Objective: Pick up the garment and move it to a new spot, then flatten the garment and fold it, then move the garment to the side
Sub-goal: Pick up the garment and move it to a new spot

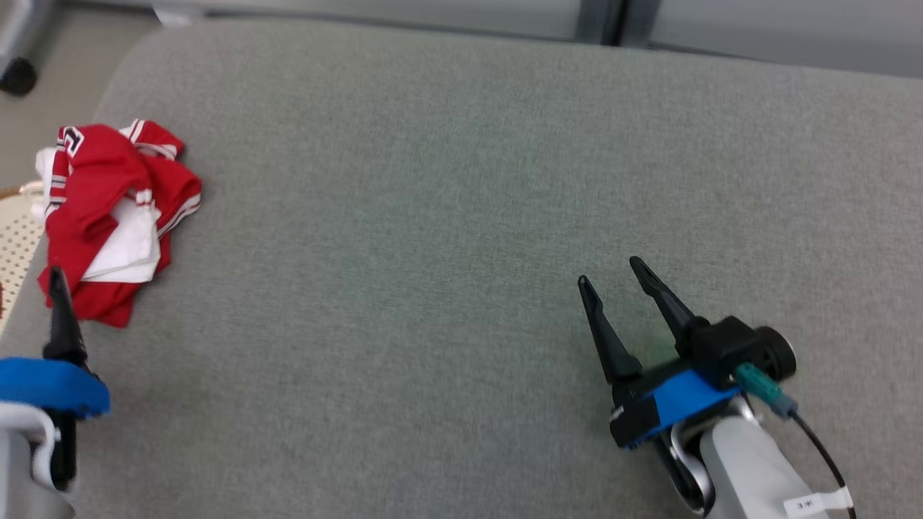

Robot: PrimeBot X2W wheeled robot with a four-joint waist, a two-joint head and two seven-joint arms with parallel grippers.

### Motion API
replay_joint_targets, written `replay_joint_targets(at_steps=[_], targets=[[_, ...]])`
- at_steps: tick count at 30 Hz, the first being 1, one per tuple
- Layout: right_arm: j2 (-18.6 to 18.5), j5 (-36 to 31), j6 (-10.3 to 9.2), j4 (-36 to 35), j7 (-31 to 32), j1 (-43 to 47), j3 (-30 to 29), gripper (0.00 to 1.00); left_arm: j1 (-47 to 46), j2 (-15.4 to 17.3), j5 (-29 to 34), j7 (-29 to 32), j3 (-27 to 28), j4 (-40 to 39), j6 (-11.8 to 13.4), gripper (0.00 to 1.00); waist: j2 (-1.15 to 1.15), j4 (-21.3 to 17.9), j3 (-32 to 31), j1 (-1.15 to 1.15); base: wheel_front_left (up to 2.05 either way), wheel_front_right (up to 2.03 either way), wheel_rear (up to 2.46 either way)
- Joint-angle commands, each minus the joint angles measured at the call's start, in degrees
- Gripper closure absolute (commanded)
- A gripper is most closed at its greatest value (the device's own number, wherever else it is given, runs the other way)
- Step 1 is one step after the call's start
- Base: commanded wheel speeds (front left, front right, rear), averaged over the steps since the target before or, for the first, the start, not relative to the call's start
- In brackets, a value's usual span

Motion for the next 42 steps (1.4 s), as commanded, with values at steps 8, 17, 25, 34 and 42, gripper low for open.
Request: replay_joint_targets(at_steps=[8,17,25,34,42], targets=[[-0.25,-1.71,0.0,-3.8,-0.01,-2.55,0.9,0.0,-7.69,7.68,-4.56,-0.14,-4.85,4.55,0.16,0.0,-0.01,-4.24,6.25,-0.01,0.0,0.0,0.0],[-0.21,-0.86,0.0,-6.6,-0.02,-3.2,-0.07,0.0,-11.46,12.18,-8.07,-0.14,-9.09,10.71,0.16,0.0,-0.01,-7.57,9.92,-0.01,0.0,0.0,0.0],[-0.24,-0.07,0.0,-7.07,-0.01,-1.96,-1.3,0.0,-12.52,13.27,-10.28,-0.14,-9.12,12.1,0.16,1.0,-0.01,-9.09,8.94,-0.01,0.0,0.0,0.0],[-0.22,3.52,0.0,-5.1,-0.01,0.05,-2.35,0.0,-12.79,15.09,-8.93,-0.15,-13.06,4.92,0.16,1.0,-0.01,-9.37,2.26,-0.01,0.0,0.0,0.0],[-0.21,7.77,0.01,-2.87,-0.02,2.7,-2.32,0.0,-15.83,15.56,-6.09,-0.15,-19.13,-6.7,0.16,1.0,-0.01,-10.99,-5.95,-0.01,0.0,0.0,0.0]])
